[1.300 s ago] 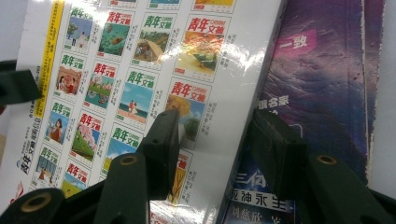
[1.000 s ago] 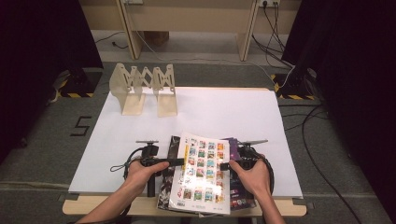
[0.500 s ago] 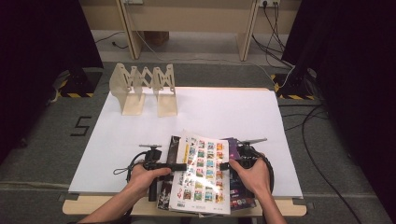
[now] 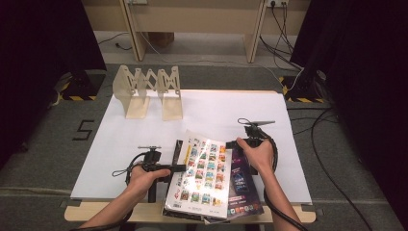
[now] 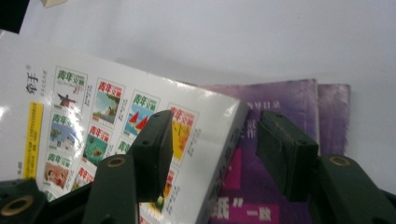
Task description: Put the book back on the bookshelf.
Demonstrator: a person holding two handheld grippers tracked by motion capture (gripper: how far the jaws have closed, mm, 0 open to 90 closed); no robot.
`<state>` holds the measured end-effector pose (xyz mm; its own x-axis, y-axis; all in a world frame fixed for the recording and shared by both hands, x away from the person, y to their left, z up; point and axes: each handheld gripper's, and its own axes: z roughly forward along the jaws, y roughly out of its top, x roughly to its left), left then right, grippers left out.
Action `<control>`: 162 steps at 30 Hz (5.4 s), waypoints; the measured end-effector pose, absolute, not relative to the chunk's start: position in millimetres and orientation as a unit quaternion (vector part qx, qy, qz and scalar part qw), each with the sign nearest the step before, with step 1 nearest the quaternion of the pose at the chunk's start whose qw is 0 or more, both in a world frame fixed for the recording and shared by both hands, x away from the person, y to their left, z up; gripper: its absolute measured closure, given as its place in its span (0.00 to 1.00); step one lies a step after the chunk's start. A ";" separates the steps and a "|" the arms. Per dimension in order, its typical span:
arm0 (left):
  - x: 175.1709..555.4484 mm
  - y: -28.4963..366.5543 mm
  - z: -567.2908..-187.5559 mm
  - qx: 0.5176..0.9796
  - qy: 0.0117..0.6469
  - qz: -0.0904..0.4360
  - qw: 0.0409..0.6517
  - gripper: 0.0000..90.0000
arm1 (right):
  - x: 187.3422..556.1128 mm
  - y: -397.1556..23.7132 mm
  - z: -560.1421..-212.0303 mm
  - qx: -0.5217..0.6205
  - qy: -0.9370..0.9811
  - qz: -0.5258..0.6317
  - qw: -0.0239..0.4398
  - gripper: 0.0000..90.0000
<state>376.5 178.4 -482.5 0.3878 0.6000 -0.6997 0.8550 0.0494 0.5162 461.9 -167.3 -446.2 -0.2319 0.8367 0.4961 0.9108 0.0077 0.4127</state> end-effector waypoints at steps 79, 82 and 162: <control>376.7 190.5 -482.1 0.687 0.542 -0.117 0.470 0.70 | 467.9 -156.7 -425.5 -0.598 -0.663 -0.415 0.175 0.82; 376.1 193.6 -480.3 0.690 0.544 -0.100 0.467 0.65 | 464.3 -151.7 -412.9 -0.588 -0.666 -0.427 0.168 0.82; 395.5 188.7 -388.7 0.687 0.473 0.084 0.546 0.37 | 465.7 -67.6 -302.7 -0.542 -0.654 -0.516 -0.111 0.82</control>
